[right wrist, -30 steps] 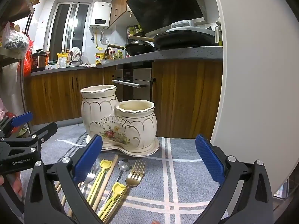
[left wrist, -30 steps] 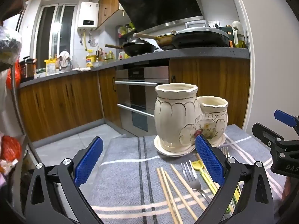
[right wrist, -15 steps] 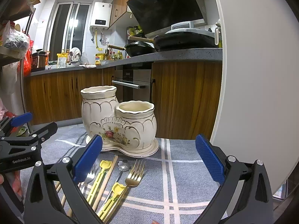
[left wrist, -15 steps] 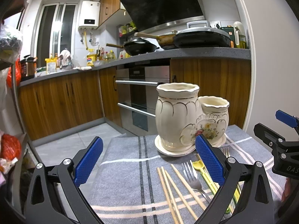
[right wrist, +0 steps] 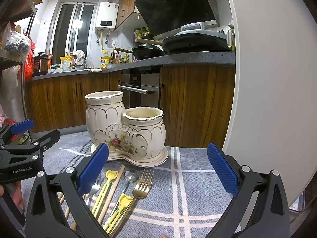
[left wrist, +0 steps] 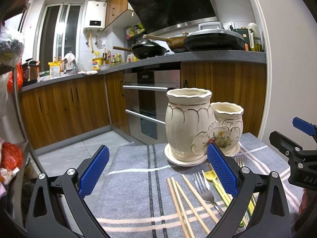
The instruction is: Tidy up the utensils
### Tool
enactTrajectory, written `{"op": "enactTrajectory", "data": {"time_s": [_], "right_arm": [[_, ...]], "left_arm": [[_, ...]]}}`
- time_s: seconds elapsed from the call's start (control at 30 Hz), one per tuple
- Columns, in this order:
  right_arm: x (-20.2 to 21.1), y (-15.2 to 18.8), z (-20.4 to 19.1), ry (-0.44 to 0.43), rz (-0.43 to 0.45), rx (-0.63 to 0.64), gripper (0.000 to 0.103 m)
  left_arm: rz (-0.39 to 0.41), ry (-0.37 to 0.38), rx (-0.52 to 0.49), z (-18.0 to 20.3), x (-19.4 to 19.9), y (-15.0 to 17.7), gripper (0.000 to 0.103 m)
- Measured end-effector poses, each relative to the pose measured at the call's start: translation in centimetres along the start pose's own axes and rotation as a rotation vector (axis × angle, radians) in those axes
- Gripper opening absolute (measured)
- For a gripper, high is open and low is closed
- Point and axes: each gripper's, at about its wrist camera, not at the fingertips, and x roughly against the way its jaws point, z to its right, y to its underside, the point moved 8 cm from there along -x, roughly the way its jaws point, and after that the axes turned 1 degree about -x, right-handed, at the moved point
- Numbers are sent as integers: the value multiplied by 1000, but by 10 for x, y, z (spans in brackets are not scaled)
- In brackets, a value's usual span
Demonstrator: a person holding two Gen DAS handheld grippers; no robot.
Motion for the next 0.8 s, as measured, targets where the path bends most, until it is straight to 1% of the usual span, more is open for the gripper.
{"op": "enactTrajectory", "data": {"time_s": [0.8], "right_arm": [[0,0,1,3,-4,-1,98]], "left_arm": [[-2,-4,13,-8,1,4,98]]}}
